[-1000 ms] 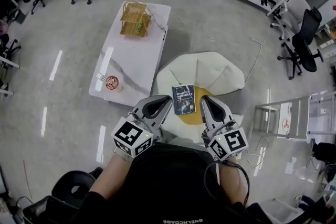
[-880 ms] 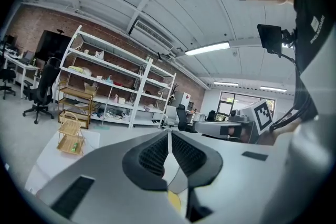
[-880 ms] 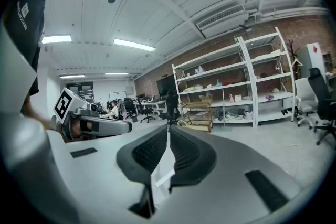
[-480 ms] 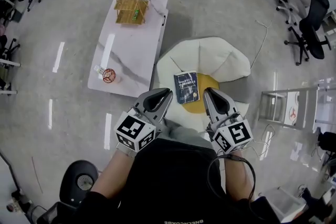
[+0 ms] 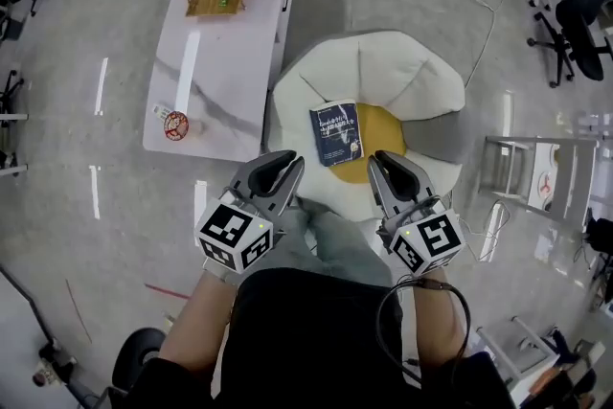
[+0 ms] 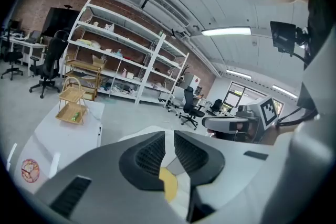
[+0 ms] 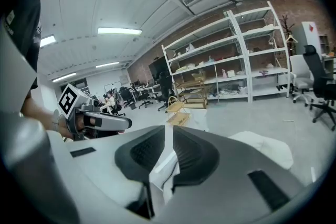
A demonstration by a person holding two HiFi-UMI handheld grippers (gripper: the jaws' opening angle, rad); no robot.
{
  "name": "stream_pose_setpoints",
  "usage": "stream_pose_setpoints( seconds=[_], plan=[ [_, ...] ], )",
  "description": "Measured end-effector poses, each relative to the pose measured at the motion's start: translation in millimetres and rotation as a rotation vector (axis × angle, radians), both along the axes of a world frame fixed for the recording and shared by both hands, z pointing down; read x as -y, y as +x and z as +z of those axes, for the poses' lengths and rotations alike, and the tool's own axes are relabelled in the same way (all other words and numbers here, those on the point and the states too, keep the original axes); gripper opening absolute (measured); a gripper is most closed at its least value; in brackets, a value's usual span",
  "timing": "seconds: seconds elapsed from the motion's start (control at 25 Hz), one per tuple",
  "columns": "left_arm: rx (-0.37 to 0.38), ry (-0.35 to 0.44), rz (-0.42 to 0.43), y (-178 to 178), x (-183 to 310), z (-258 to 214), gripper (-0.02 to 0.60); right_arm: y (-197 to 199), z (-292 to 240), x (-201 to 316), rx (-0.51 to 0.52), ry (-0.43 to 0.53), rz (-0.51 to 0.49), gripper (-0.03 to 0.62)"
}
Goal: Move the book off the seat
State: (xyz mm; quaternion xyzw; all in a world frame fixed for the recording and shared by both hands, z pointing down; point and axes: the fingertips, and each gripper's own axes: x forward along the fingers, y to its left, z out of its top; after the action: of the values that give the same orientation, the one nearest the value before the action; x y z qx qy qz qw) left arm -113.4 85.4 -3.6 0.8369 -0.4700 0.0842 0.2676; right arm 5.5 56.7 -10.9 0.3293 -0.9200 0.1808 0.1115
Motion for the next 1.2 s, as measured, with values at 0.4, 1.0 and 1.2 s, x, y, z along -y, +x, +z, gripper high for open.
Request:
stream_pose_setpoints(
  seconds=[0.4,1.0,1.2],
  plan=[
    [0.005,-0.091,-0.02,13,19,90,0.092,20,100,14,-0.034,-0.115,0.009,0.076],
    [-0.019,-0.207,-0.069,17,37,230,0.127,23,260,34,-0.11,-0.264,-0.055,0.173],
    [-0.04,-0.25,-0.092,18,39,278,0.138,17,312,40,-0.129,-0.309,-0.097,0.206]
  ],
)
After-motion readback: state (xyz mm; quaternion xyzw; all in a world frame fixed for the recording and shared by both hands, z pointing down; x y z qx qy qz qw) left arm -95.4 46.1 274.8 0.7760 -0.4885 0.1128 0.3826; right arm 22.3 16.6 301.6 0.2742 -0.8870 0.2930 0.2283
